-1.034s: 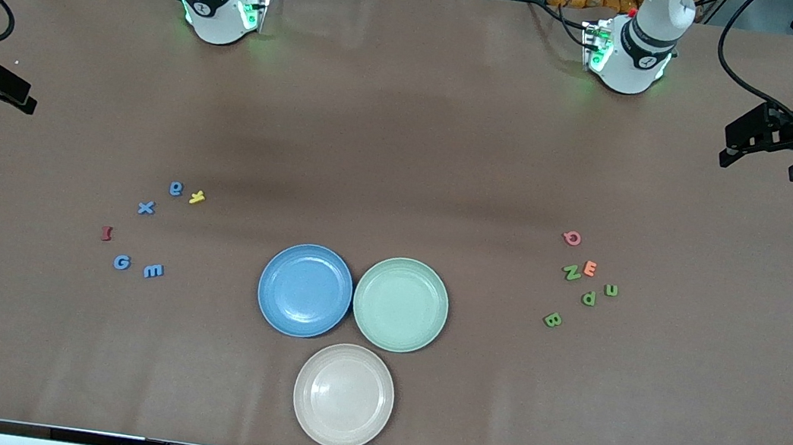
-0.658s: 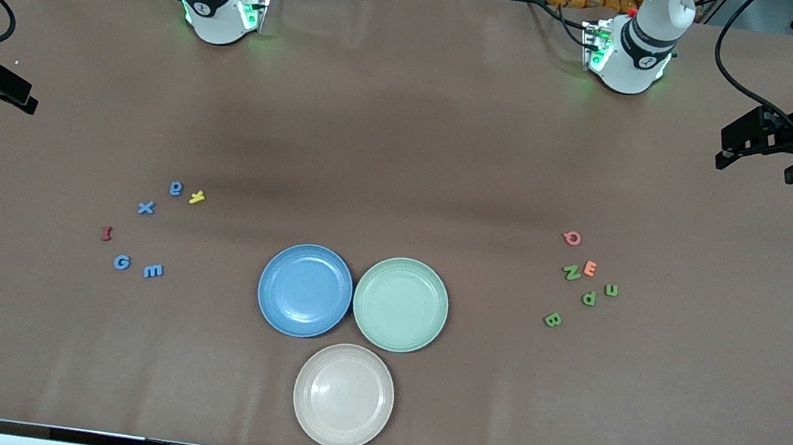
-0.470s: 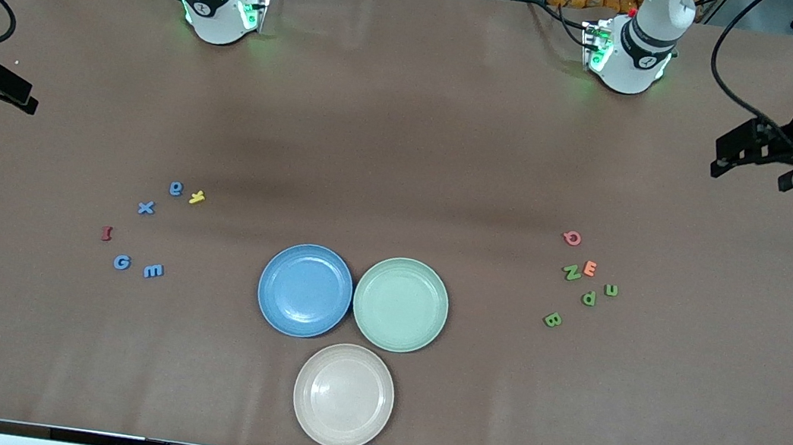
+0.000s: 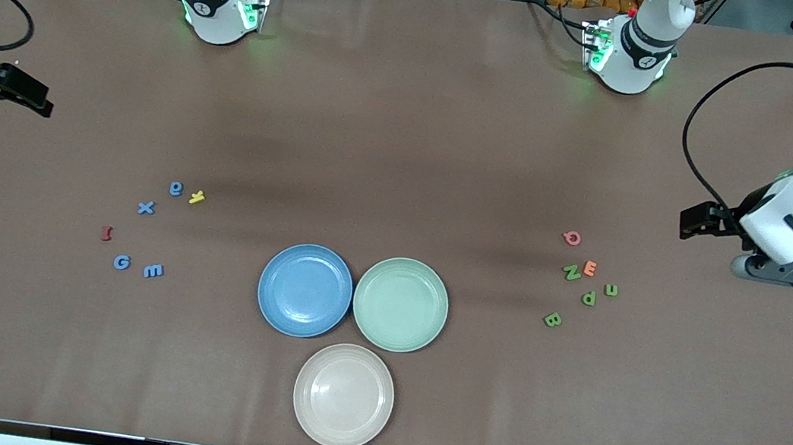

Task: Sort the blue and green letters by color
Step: 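Reach the right gripper to blue letters while the left gripper reaches green letters, then grasp the blue m with the right gripper while the left gripper grasps the green p, then carry the green p onto the green plate with the left gripper and release, then grasp the green n with the left gripper while the right gripper carries the m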

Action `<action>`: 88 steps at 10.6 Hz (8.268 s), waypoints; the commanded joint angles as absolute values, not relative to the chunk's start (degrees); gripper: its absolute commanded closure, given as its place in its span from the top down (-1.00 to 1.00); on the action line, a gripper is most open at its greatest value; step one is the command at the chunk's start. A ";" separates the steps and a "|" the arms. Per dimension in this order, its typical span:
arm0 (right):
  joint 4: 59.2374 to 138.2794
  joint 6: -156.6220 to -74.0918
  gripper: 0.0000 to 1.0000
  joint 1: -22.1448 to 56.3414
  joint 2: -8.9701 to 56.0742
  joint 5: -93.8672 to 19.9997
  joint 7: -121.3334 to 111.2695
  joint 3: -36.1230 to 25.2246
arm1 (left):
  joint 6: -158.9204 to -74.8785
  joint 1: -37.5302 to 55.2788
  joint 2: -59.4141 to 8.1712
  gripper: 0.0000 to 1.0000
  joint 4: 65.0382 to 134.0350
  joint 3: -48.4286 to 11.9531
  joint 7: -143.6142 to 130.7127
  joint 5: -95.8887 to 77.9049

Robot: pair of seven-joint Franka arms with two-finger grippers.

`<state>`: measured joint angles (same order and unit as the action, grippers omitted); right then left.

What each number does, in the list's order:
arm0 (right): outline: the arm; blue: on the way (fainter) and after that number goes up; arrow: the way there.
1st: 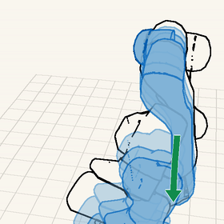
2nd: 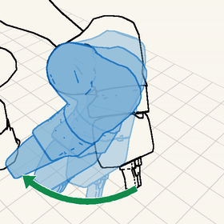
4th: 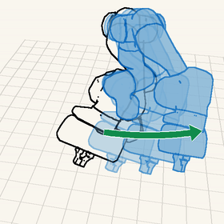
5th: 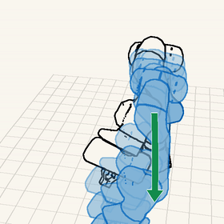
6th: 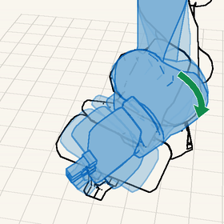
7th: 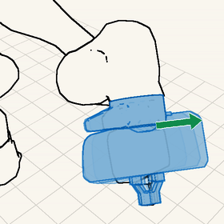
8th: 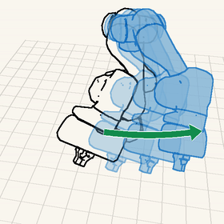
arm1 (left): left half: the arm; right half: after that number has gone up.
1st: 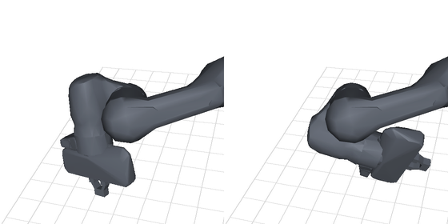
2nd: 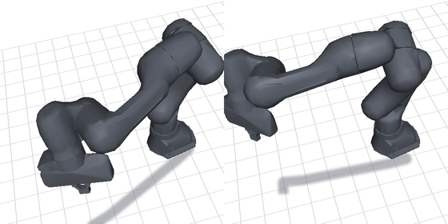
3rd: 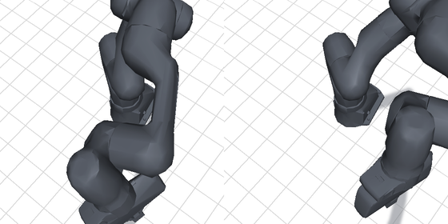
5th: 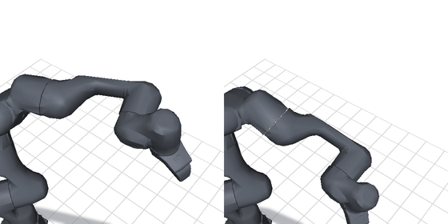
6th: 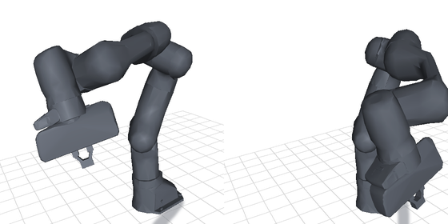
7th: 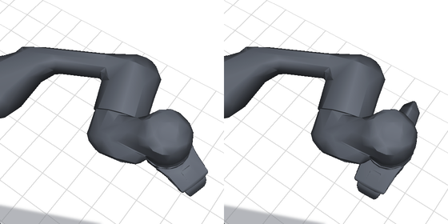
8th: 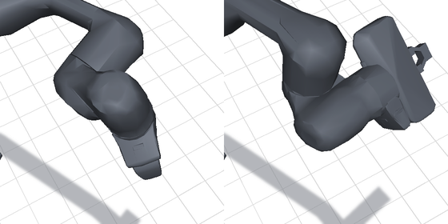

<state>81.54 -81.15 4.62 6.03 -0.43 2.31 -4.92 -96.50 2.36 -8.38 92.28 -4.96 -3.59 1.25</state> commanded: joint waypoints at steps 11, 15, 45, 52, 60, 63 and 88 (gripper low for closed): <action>93.31 -103.40 1.00 5.89 14.24 -0.26 1.76 -5.10 | -133.93 4.83 -25.65 1.00 107.93 -5.45 -3.16 4.29; 101.42 -115.04 1.00 4.41 17.38 -2.96 1.49 -5.10 | -140.96 4.22 -30.84 1.00 107.67 -5.45 -6.05 6.06; 92.28 -132.17 1.00 3.87 37.17 -3.25 77.95 -5.62 | -148.71 3.96 -33.22 -1.00 113.64 -5.54 -8.96 7.65; 95.97 -140.43 1.00 4.48 39.37 -3.87 80.15 -5.62 | -147.92 3.96 -31.91 -1.00 112.85 -5.54 -9.23 7.65; 101.25 -147.13 1.00 4.75 39.37 -3.96 80.51 -5.54 | -145.63 13.43 -31.02 -1.00 104.16 -5.71 -25.97 1.58; 103.88 -150.54 1.00 5.01 39.20 -3.96 80.51 -5.45 | -145.72 19.84 -33.30 -1.00 99.86 -5.71 -38.55 1.58; 105.21 -148.36 0.14 5.45 38.06 -3.16 73.93 -5.54 | -150.21 14.61 -24.97 1.00 116.79 -2.37 -24.13 3.16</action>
